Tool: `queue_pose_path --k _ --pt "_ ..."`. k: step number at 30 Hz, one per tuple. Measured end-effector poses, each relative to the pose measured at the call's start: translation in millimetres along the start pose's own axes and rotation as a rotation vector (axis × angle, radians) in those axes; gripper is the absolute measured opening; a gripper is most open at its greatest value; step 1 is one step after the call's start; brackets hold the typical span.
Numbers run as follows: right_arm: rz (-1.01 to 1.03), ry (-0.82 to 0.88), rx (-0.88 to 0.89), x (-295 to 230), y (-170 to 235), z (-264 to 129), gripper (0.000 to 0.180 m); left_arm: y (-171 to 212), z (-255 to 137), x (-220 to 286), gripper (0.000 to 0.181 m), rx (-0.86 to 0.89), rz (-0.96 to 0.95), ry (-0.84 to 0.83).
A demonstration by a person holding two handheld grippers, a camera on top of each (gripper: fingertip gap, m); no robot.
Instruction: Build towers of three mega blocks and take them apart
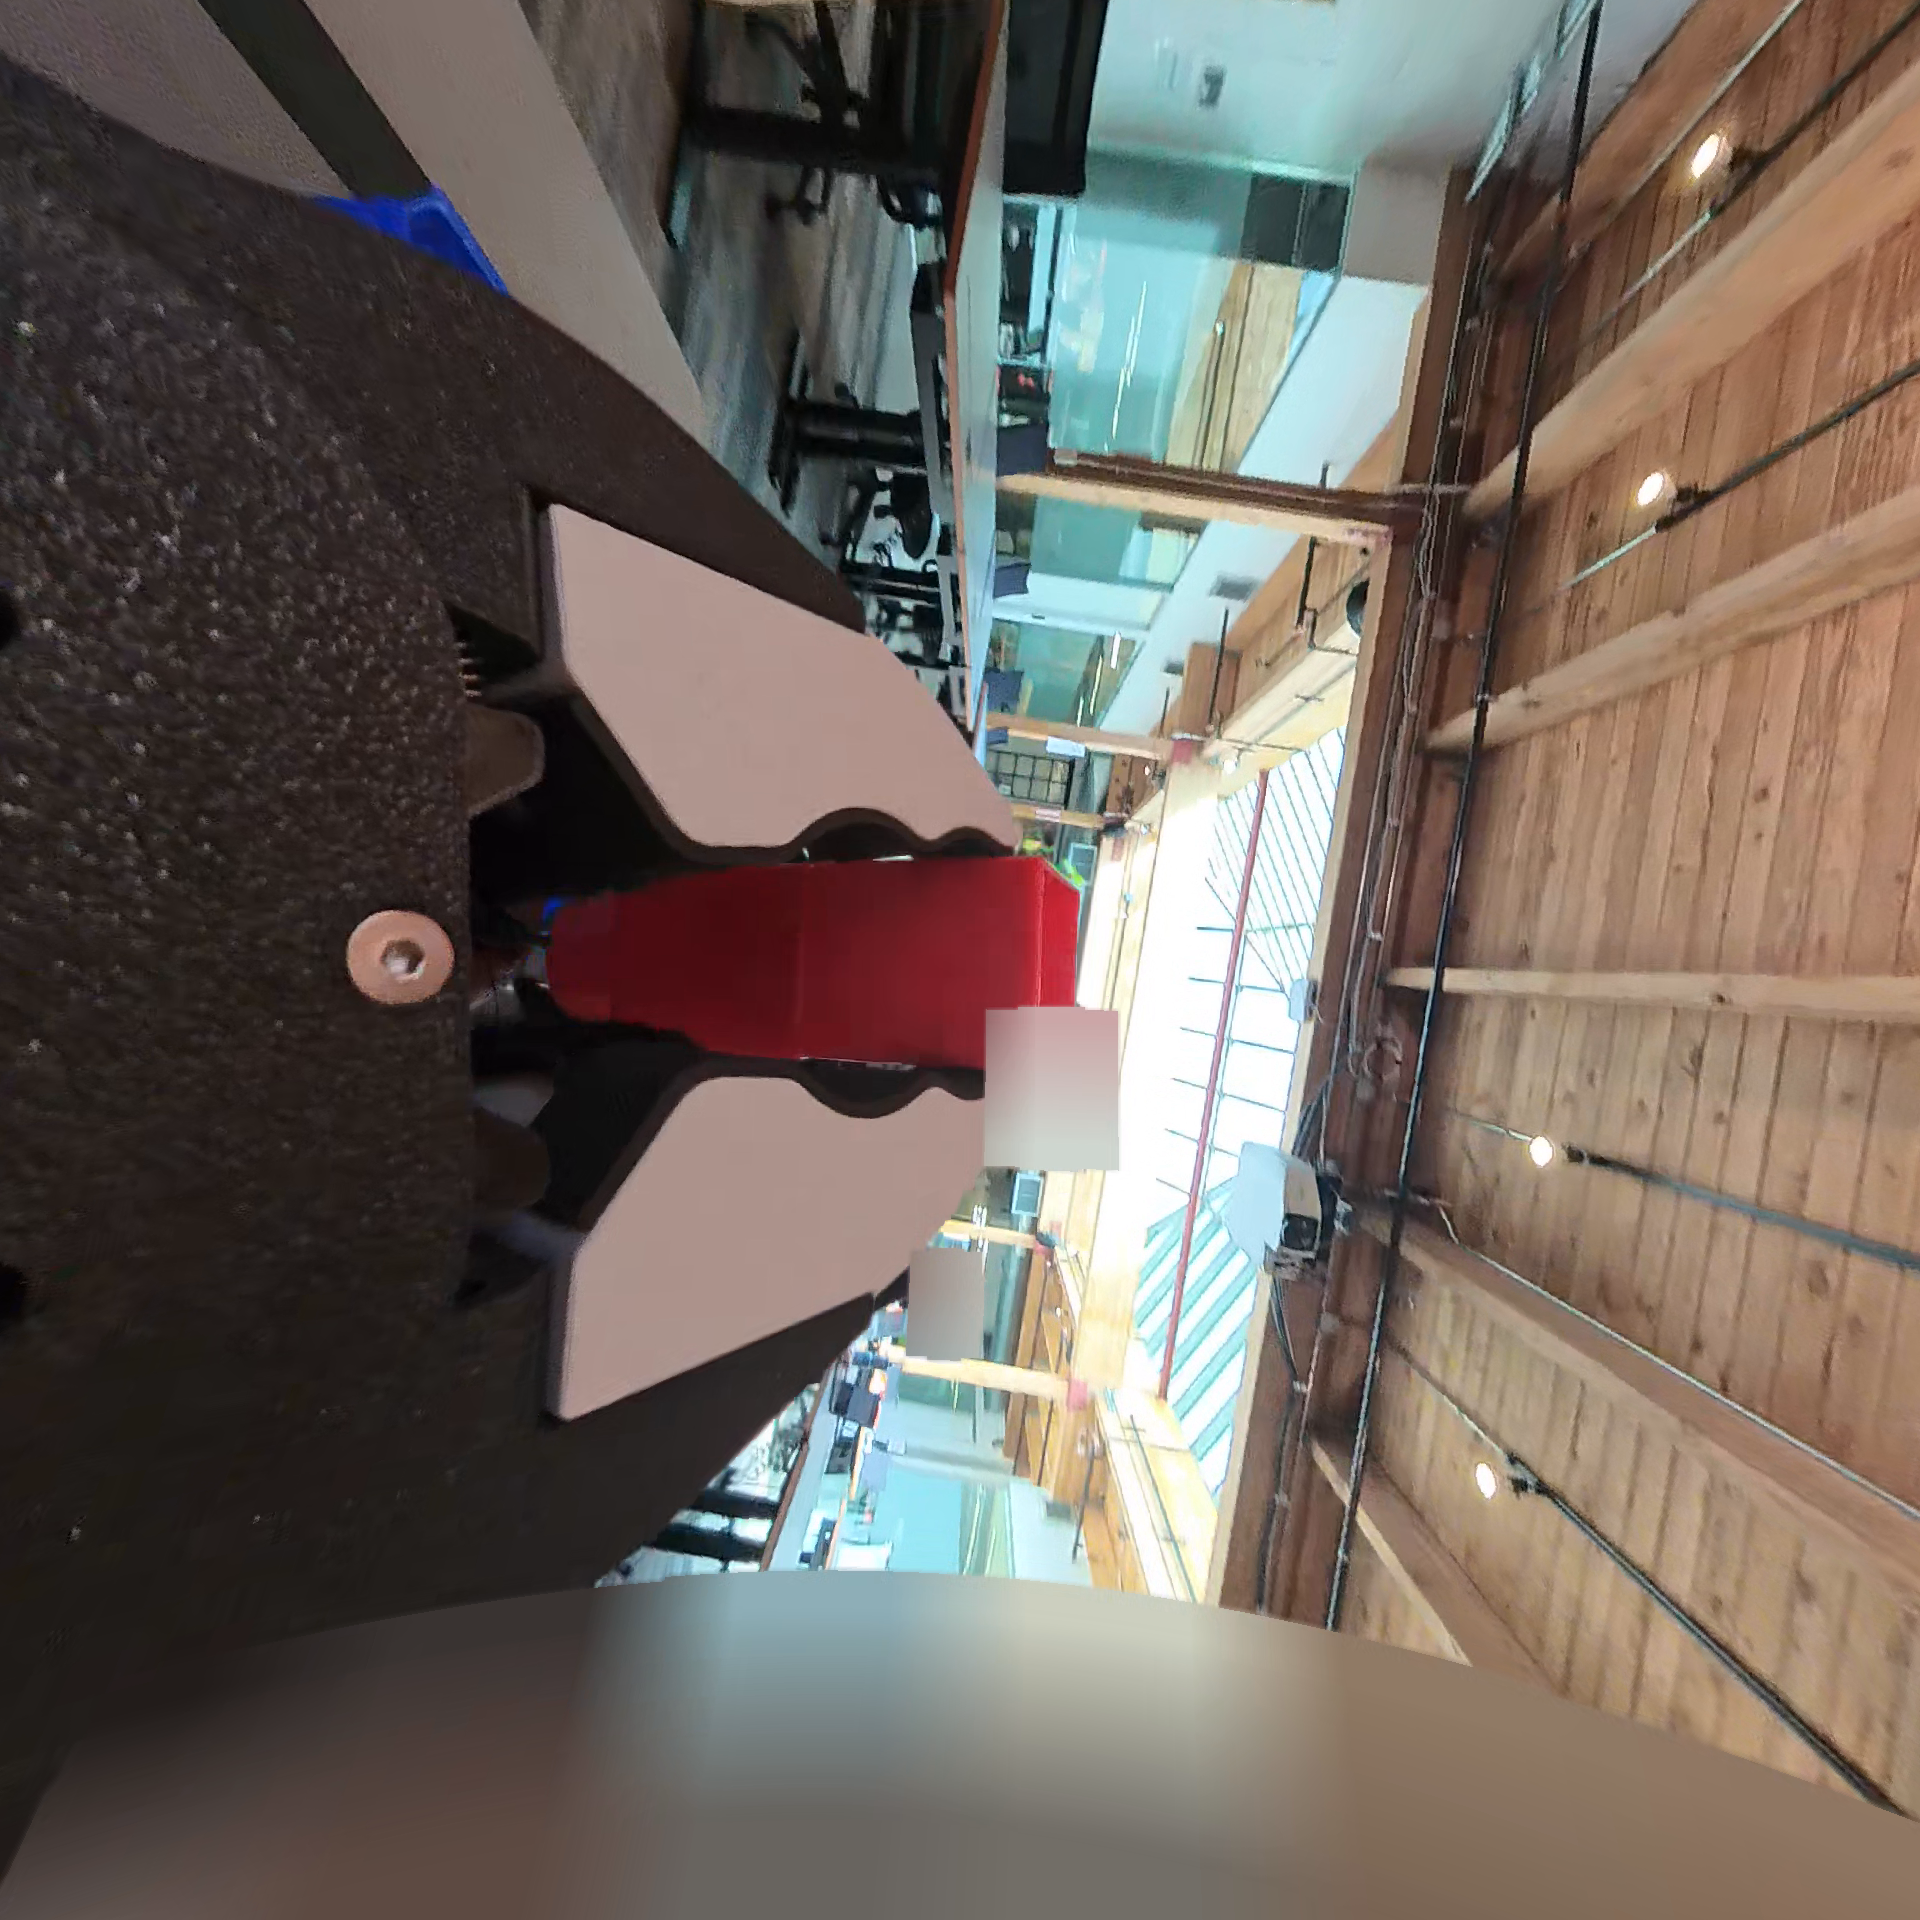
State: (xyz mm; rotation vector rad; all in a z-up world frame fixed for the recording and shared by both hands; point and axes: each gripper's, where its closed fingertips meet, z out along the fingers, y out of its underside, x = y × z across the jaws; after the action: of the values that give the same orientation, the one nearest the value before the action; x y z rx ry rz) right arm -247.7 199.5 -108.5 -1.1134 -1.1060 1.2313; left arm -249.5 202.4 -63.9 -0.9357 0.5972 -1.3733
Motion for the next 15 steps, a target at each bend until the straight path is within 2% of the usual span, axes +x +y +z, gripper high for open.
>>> queue_pose_path --k 3,5,8,10,12,15 --pt "0.022 -0.037 -0.001 -4 4 7 0.061 3 3 3 0.036 -0.013 0.016 0.009" --pt "0.014 -0.028 -0.006 -3 5 9 0.036 6 3 1 0.036 -0.032 0.045 -0.01" --pt "0.023 -0.038 -0.049 -4 12 10 0.035 9 3 2 0.036 -0.076 0.089 -0.022" --pt "-0.001 -0.076 -0.15 -9 27 6 0.035 -13 0 8 0.036 0.057 0.097 -0.021" --pt "-0.08 -0.022 -0.279 -2 47 -2 0.035 -43 -18 14 0.036 0.164 0.079 -0.009" --pt "-0.111 0.045 -0.294 7 45 -19 0.036 -71 -53 4 0.036 0.15 0.293 -0.2"
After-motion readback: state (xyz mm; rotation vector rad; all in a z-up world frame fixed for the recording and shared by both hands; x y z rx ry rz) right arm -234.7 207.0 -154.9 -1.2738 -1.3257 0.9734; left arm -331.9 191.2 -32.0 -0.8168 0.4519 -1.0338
